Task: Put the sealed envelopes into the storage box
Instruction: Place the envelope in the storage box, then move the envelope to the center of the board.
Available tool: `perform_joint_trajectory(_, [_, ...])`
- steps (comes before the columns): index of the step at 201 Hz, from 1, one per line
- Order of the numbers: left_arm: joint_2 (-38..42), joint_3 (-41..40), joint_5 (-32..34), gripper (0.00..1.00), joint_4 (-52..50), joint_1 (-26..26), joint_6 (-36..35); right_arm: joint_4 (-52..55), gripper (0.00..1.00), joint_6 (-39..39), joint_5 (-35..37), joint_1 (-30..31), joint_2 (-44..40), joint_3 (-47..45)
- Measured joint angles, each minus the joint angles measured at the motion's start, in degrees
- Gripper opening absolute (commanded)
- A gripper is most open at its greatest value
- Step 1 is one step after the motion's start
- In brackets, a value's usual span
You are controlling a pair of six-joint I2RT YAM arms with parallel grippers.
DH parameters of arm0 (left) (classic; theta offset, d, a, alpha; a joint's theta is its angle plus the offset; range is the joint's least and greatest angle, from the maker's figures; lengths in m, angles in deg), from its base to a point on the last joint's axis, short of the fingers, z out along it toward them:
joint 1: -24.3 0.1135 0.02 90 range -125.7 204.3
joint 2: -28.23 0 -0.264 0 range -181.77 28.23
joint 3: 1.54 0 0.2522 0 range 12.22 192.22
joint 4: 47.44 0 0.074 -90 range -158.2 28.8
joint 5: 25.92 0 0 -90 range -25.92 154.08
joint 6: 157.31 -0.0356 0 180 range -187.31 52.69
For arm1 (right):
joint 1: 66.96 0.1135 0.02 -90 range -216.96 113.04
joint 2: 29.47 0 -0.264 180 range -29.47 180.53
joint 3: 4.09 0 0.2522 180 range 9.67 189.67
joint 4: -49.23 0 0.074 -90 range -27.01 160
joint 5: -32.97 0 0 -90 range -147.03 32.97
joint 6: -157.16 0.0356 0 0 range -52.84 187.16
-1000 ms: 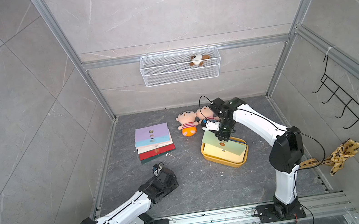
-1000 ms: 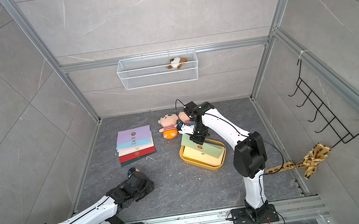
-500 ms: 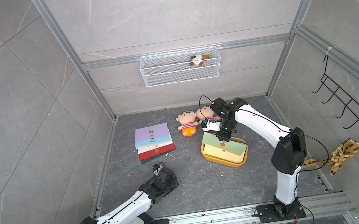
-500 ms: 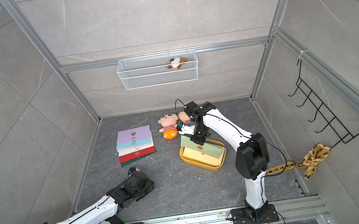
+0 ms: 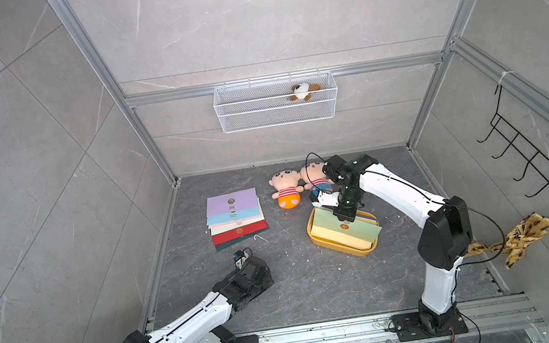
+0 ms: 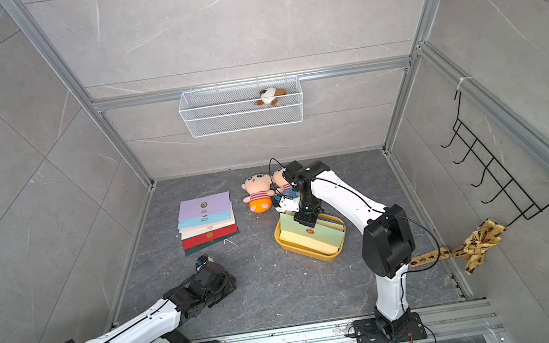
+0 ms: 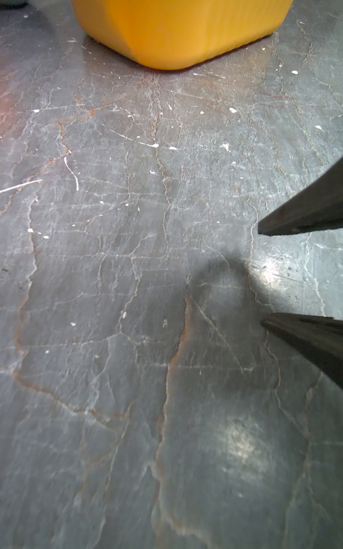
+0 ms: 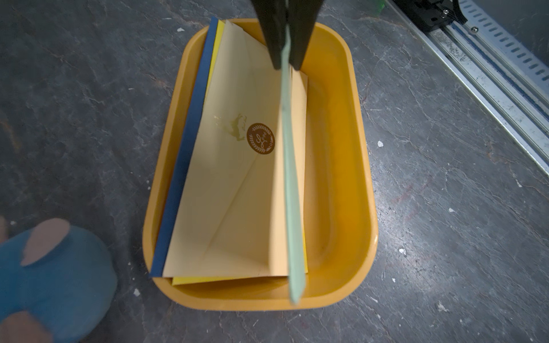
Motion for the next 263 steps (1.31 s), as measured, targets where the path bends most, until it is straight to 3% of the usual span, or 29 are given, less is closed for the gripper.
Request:
perform_joint_trajectory(17, [0.0, 0.0, 0.0, 0.49, 0.0, 0.0, 0.0, 0.0, 0.18, 0.3, -0.4, 0.1, 1.1, 0.0])
perform_joint_trajectory(54, [0.0, 0.0, 0.1, 0.51, 0.1, 0.0, 0.0, -1.3, 0.29, 1.1, 0.5, 0.2, 3.2, 0.0])
perform_joint_trajectory(124, [-2.8, 5.4, 2.3, 0.59, -6.0, 1.7, -2.4, -5.9, 0.34, 8.7, 2.7, -1.0, 1.2, 2.4])
perform_joint_trajectory(145, [-6.3, 11.7, 2.2, 0.61, -7.5, 8.8, -5.7, -11.5, 0.36, 13.9, 2.7, -2.5, -5.1, -1.4])
perform_joint_trajectory(168, [-11.3, 20.0, 0.7, 0.63, -7.2, 20.7, -10.0, -20.0, 0.38, 20.8, 0.9, -3.2, -17.9, -13.2])
perform_joint_trajectory(187, [-19.0, 29.7, 0.8, 0.64, -7.4, 27.2, -12.7, -26.3, 0.40, 26.1, -1.8, -3.0, -27.0, -23.2])
perform_joint_trajectory(225, [-39.1, 52.1, 0.1, 0.64, -7.5, 33.7, -16.6, -37.0, 0.41, 35.5, -7.3, -3.0, -35.3, -38.8])
perform_joint_trajectory(263, [-59.3, 73.2, -0.5, 0.63, -9.9, 36.8, -19.7, -41.5, 0.40, 40.5, -12.5, -3.0, -36.8, -45.1])
